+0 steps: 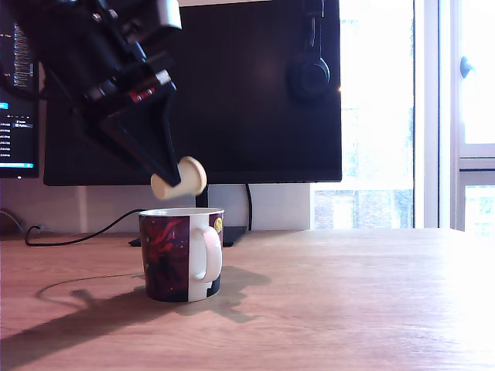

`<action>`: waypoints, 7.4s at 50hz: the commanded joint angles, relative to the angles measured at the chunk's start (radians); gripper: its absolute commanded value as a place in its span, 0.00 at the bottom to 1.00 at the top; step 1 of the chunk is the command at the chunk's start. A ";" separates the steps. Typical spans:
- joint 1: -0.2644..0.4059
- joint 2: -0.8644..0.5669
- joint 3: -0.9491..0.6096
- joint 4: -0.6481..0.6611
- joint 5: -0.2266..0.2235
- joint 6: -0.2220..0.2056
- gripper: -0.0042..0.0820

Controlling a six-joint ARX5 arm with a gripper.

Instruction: Pick up the coffee capsules from the table one by one and drop them inside the nearest coffee cup

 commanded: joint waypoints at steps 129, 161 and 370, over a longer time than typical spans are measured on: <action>0.062 -0.238 0.069 -0.238 -0.005 -0.105 0.03; 0.069 -0.432 -0.254 0.051 0.013 -0.135 0.03; -0.059 -0.087 -0.816 1.083 -0.291 -0.684 0.78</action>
